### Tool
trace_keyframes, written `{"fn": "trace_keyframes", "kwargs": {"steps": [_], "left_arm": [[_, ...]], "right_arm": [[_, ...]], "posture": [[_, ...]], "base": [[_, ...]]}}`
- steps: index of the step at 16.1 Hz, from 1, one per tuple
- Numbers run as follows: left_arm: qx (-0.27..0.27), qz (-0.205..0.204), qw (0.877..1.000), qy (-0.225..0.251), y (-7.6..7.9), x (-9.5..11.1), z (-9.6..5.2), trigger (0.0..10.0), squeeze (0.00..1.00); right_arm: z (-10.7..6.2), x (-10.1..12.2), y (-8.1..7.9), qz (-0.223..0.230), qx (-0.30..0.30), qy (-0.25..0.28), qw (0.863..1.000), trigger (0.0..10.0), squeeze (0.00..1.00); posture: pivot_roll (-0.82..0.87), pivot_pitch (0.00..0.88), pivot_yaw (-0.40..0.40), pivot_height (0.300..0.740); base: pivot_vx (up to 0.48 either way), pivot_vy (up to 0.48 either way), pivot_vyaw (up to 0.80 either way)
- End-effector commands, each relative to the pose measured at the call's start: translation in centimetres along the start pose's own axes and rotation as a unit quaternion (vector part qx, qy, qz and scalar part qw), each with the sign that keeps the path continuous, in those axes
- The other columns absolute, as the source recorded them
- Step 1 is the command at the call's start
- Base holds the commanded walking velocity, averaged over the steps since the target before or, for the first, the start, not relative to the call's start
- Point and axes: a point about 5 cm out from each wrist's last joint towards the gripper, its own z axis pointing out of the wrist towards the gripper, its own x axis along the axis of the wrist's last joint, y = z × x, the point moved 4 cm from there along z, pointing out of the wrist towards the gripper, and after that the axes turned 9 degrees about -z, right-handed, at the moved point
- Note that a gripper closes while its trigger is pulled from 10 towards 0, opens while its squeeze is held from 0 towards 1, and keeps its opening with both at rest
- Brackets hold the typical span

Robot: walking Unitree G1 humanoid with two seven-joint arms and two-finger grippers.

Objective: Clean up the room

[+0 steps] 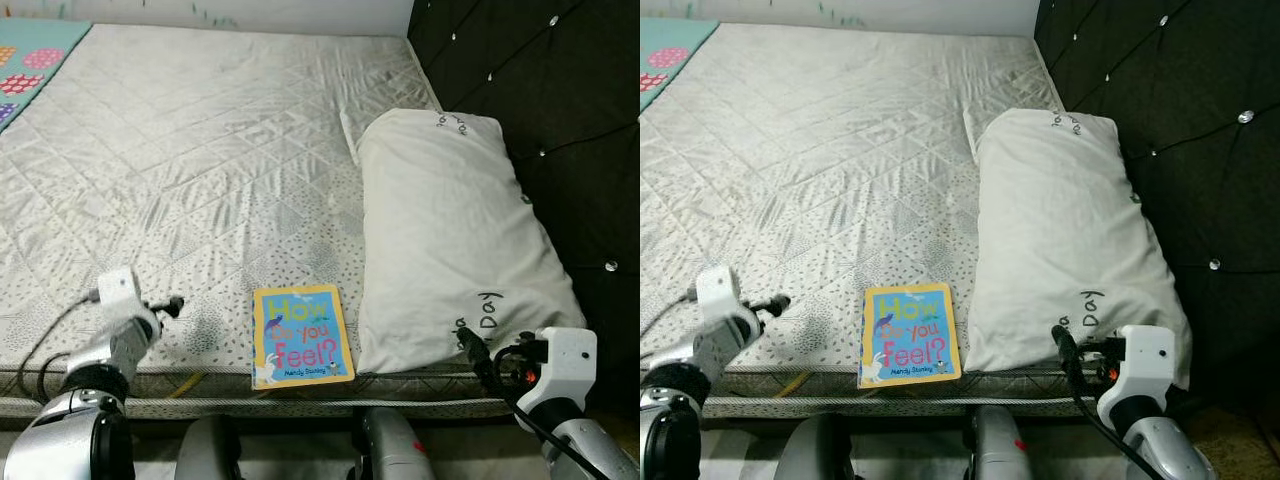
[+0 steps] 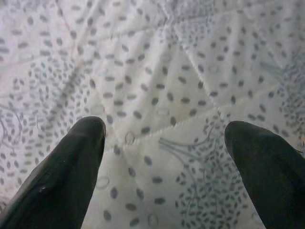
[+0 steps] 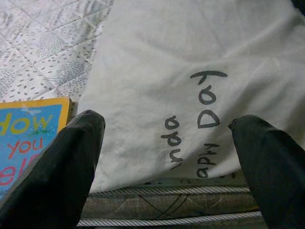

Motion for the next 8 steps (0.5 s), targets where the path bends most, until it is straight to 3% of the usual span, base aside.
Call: {"fn": "trace_keyframes", "kwargs": {"steps": [1,8], "left_arm": [[-0.004,0.012,1.000,-0.004,0.17,0.12,-0.03,10.0,0.00],[0.005,0.019,1.000,-0.018,-0.19,-0.86,-0.02,10.0,0.00]], "right_arm": [[-0.05,0.13,-0.38,0.000,0.004,-0.001,1.000,10.0,0.00],[0.24,-0.11,-0.40,-0.010,0.002,-0.007,1.000,10.0,0.00]], "posture": [[-0.25,0.131,-0.050,0.615],[-0.25,0.127,-0.048,0.586]], "base": [[0.000,0.000,0.00],[0.000,0.000,0.00]]}}
